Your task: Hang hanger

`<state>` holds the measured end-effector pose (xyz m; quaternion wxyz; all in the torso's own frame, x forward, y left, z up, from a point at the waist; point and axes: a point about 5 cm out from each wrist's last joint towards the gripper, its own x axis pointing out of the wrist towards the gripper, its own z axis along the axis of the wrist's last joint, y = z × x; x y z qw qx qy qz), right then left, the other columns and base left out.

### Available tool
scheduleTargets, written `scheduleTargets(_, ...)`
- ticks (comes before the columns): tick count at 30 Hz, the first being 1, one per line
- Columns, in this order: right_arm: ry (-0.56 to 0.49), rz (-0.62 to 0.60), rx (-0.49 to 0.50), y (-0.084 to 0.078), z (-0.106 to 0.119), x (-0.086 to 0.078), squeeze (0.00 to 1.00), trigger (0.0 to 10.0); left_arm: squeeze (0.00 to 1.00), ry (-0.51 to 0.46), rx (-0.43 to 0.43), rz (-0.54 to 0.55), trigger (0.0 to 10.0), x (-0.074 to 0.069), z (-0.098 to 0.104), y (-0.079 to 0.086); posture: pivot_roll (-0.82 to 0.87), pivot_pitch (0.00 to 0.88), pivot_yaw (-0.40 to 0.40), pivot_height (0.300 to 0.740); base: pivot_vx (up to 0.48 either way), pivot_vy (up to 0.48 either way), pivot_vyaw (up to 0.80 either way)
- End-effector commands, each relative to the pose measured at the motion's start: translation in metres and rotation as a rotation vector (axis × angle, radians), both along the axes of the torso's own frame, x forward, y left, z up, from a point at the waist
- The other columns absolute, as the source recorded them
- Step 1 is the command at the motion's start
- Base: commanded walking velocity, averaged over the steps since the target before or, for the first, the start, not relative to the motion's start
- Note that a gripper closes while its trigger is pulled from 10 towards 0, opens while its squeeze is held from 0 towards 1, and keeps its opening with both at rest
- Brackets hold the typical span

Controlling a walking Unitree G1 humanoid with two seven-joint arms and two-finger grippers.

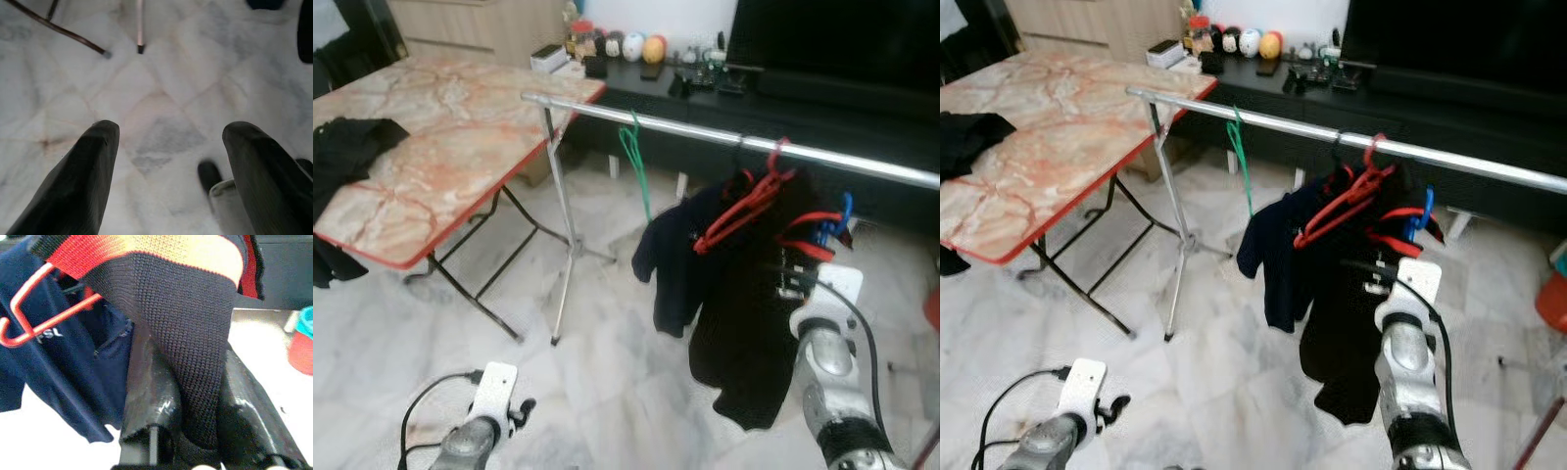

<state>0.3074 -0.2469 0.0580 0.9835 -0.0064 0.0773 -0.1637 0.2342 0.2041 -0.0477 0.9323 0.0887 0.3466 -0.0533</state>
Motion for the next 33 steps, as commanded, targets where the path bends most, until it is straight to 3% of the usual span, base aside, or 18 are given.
scheduleTargets(1,-0.052,-0.002,-0.008,-0.001,0.011,0.005,0.00,10.0,0.00,0.001,0.016,0.003,10.0,0.000,0.001,0.006,-0.03,0.000,-0.003,0.740,-0.289,0.000,0.00)
scheduleTargets(7,0.023,0.007,-0.009,-0.003,-0.001,0.002,0.00,10.0,0.00,0.013,0.018,0.026,10.0,-0.005,-0.002,0.010,0.00,0.000,-0.026,0.740,-0.289,0.000,0.00)
scheduleTargets(14,0.252,0.010,-0.017,-0.011,-0.036,-0.016,0.00,10.0,0.00,0.066,0.035,0.069,10.0,-0.022,-0.011,0.020,0.00,0.000,-0.017,0.740,0.000,0.000,0.00)
scheduleTargets(20,0.432,0.030,0.005,-0.013,-0.067,-0.043,0.00,10.0,0.00,0.128,0.033,0.109,10.0,-0.039,-0.020,0.024,0.01,0.000,-0.037,0.740,0.000,0.000,0.00)
scheduleTargets(24,0.586,0.064,0.000,-0.009,-0.093,-0.069,0.00,10.0,0.00,0.170,0.039,0.146,10.0,-0.053,-0.026,0.030,0.01,0.016,-0.044,0.740,0.000,0.000,0.00)
scheduleTargets(25,0.647,0.076,0.015,-0.004,-0.104,-0.082,0.00,10.0,0.00,0.188,0.035,0.174,10.0,-0.059,-0.029,0.032,0.01,0.024,-0.046,0.740,0.000,0.000,0.00)
scheduleTargets(26,0.647,0.076,0.015,-0.004,-0.104,-0.082,0.00,10.0,0.00,0.188,0.035,0.174,10.0,-0.059,-0.029,0.032,0.01,0.024,-0.046,0.740,0.000,0.000,0.00)
scheduleTargets(29,0.761,0.105,0.021,0.003,-0.124,-0.111,0.00,10.0,0.00,0.220,0.028,0.193,10.0,-0.071,-0.034,0.033,-0.01,0.033,-0.036,0.740,0.000,0.000,0.00)
scheduleTargets(32,0.818,0.074,0.057,0.003,-0.134,-0.131,0.00,10.0,0.00,0.235,0.030,0.188,10.0,-0.076,-0.036,0.034,0.00,0.040,-0.031,0.740,0.000,0.000,0.00)
scheduleTargets(33,0.818,0.074,0.057,0.003,-0.134,-0.131,0.00,10.0,0.00,0.235,0.030,0.188,10.0,-0.076,-0.036,0.034,0.00,0.040,-0.031,0.740,0.000,0.000,0.00)
